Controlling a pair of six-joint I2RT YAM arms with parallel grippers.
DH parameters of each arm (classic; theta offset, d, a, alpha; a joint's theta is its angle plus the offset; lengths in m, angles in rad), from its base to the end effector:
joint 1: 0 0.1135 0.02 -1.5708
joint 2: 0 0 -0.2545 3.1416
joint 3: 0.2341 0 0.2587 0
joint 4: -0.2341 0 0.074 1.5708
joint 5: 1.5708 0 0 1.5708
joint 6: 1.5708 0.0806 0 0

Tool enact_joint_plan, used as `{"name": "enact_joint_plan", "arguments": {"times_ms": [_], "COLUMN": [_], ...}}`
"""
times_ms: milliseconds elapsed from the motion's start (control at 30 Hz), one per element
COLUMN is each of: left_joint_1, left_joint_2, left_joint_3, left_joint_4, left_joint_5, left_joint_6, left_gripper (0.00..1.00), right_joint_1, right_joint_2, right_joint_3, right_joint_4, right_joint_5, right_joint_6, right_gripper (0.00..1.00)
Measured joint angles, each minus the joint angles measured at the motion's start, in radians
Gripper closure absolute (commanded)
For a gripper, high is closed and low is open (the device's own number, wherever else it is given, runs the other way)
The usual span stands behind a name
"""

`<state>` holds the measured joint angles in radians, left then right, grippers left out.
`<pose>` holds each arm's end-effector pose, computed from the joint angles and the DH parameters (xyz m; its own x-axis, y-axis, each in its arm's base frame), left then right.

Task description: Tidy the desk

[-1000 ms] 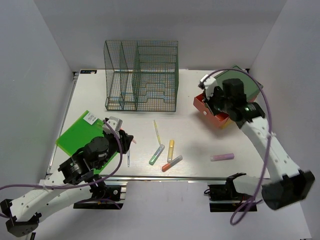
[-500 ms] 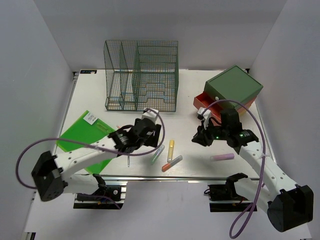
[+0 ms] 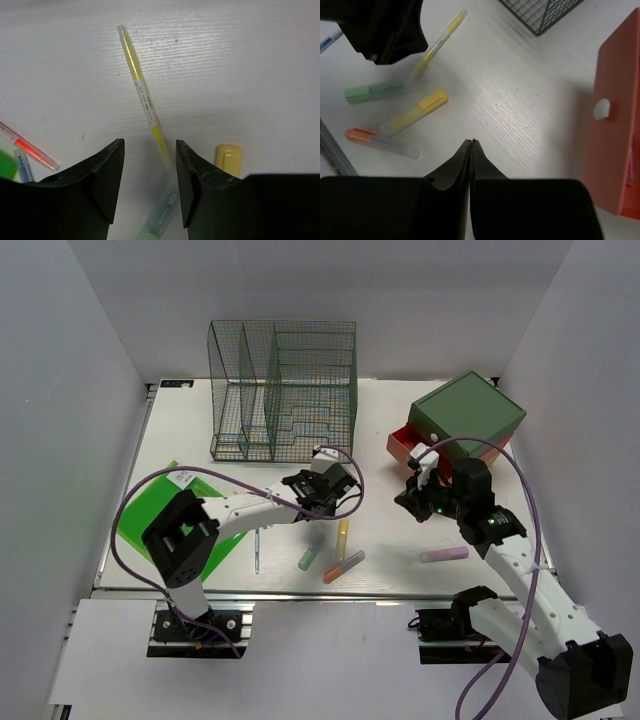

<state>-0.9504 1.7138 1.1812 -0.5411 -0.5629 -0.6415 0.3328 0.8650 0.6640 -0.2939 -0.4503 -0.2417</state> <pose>0.2509 -0.2771 0.1644 -0.7326 0.1549 -0.6628 0.1270 0.9878 0.0904 0.2177 0.1124 0.2462 -0.2788 -0.3244 -0.9039 -0.7445 0.6676 -0.0099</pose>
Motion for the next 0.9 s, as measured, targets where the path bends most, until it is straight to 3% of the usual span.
{"name": "enact_joint_plan", "arguments": {"times_ms": [533, 900], "left_joint_1": [0.126, 0.130], "left_joint_2": [0.097, 0.127], "left_joint_3": [-0.035, -0.034], "left_joint_4": [0.066, 0.130], "left_joint_5": [0.087, 0.176], "left_joint_6": [-0.074, -0.087], "left_gripper": [0.44, 0.47], "right_joint_1": [-0.013, -0.018], "right_joint_2": [-0.042, -0.040], "right_joint_3": [-0.021, -0.027], "right_joint_4": [0.041, 0.043], "right_joint_5": [0.093, 0.109], "right_joint_6": [-0.001, -0.005], "right_gripper": [1.00, 1.00]}}
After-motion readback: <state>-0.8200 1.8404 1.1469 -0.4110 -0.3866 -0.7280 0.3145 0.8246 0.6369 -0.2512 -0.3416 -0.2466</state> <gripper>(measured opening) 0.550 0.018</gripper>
